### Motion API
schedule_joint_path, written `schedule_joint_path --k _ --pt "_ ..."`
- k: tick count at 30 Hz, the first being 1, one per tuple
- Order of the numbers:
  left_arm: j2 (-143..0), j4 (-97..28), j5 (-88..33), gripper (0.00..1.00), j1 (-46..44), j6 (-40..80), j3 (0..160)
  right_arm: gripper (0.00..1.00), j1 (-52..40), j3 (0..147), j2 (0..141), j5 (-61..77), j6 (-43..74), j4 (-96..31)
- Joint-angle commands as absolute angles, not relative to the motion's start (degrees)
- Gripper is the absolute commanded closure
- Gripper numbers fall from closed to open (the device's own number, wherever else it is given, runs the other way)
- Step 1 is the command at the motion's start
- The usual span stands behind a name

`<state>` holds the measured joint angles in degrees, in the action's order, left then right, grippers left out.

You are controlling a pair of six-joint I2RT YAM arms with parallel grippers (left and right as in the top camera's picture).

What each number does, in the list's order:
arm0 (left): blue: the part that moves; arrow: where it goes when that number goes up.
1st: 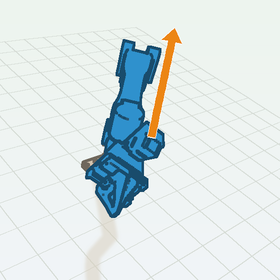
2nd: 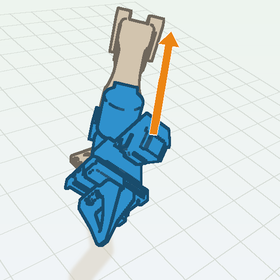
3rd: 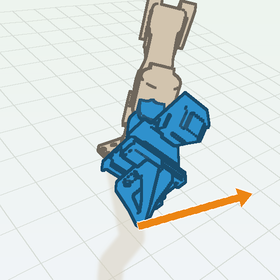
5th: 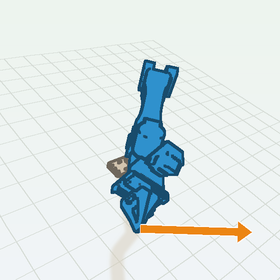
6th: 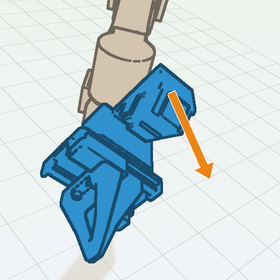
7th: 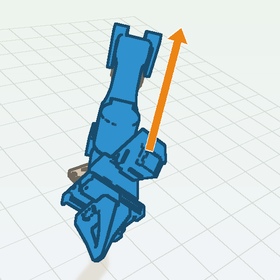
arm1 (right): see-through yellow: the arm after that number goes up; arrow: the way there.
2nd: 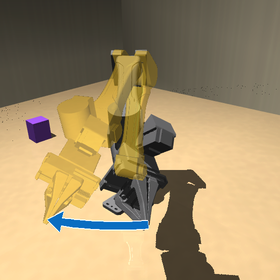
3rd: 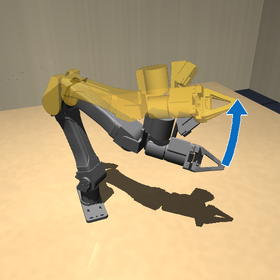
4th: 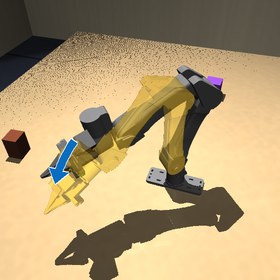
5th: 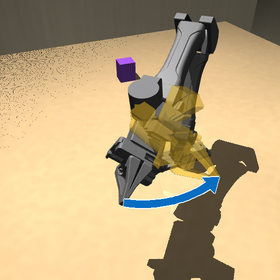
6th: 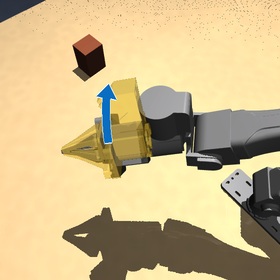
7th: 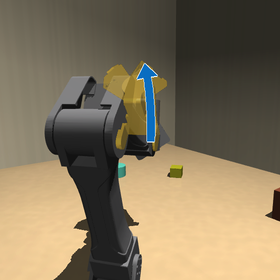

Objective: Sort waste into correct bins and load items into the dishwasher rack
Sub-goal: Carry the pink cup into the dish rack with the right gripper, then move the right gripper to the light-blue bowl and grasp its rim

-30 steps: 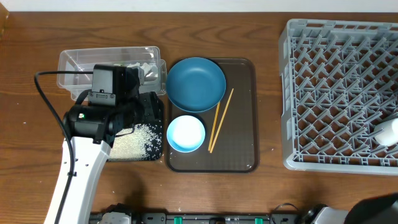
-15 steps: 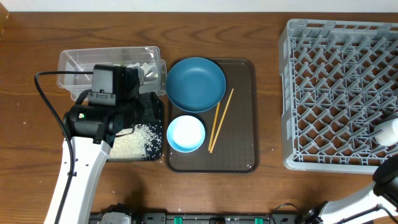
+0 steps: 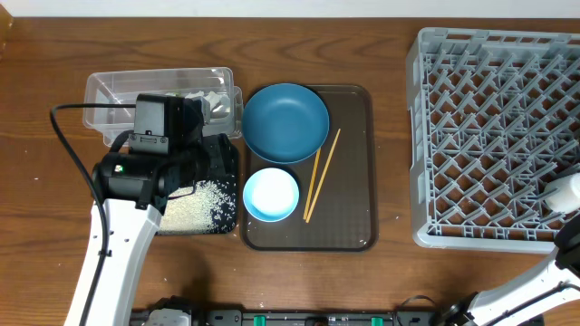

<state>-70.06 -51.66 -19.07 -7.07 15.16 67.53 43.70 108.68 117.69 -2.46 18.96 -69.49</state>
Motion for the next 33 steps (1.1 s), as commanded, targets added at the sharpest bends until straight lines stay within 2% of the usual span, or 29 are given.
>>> schedule_joint_path --k 1,9,14,22,29,33 --pt "-69.97 -51.81 -18.33 0.47 -6.81 14.57 68.1 0.21 43.88 110.32 116.29 2.83 18.59 -69.54" --pt "-69.97 -51.83 -18.33 0.46 -6.81 14.57 68.1 0.24 40.47 112.77 109.47 11.77 14.31 -70.87" --pt "-69.97 -54.22 -15.33 0.42 -6.81 14.59 68.03 0.23 33.82 112.77 103.28 15.73 8.64 -74.43" --pt "-70.04 -57.23 -12.49 0.42 -6.81 14.61 65.76 0.24 12.82 112.05 100.77 16.34 3.95 -80.95" --pt "-70.08 -62.41 -0.49 0.41 -6.72 18.65 65.1 0.23 -7.27 106.52 101.41 16.34 4.73 -78.61" --pt "-70.08 -64.18 2.42 0.34 -6.17 20.47 65.1 0.23 -17.3 99.39 101.43 16.34 8.29 -73.17"
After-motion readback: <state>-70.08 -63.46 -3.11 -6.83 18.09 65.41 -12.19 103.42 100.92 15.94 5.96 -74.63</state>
